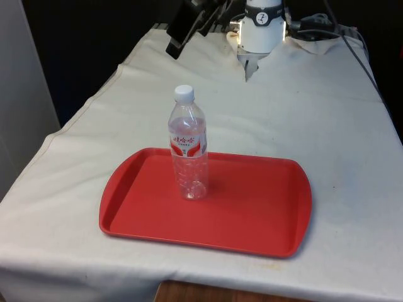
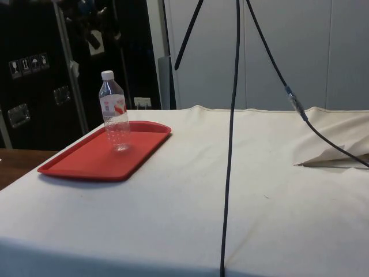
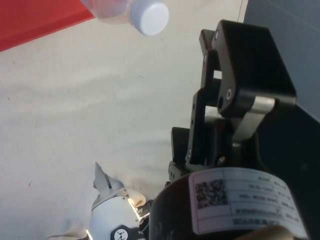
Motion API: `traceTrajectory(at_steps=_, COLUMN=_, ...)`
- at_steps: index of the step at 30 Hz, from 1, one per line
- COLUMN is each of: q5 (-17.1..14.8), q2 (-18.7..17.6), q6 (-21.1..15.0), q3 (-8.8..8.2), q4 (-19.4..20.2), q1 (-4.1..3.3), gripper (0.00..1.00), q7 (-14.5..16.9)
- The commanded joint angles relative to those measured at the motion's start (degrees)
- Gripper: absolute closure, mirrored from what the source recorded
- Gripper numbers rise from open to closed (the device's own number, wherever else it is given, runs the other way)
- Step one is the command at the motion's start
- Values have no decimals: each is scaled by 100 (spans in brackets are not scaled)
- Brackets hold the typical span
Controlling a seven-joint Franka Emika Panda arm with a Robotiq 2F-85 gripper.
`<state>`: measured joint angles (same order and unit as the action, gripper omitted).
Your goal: Place the bottle upright on the tray.
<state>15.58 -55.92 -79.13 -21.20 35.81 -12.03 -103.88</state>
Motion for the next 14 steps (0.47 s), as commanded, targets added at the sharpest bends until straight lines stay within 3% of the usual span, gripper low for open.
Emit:
traceTrajectory(at_steps=1, q5=-34, q2=69, q6=-40, q3=17, q4=40, q1=-6, gripper=0, q7=-23)
traceTrajectory(at_steps=14, q5=17, q2=11, q6=109, q3=6, q4=0, q1=0, gripper=0, q7=0)
